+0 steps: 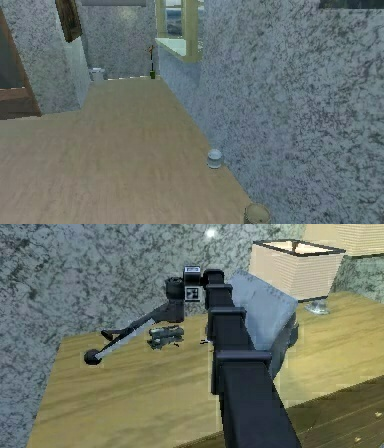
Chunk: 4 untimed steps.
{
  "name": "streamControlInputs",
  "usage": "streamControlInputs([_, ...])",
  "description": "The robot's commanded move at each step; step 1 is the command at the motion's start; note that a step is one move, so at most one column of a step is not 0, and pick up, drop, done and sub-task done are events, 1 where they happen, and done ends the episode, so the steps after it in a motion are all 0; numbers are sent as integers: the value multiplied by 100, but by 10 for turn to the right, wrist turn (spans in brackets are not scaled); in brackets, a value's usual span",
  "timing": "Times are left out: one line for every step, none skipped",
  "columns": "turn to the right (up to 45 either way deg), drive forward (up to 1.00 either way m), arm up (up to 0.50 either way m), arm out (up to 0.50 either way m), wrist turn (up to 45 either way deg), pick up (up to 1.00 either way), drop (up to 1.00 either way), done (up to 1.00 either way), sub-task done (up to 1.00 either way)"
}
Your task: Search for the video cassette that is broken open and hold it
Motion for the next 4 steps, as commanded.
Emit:
streamControlInputs([0, 0, 0, 0, 450, 0, 0, 0, 0])
streamControlInputs([0, 0, 0, 0, 120, 0, 0, 0, 0])
streamControlInputs([0, 0, -12, 0, 0, 0, 0, 0, 0])
streamControlInputs([0, 0, 0, 0, 0, 100, 0, 0, 0])
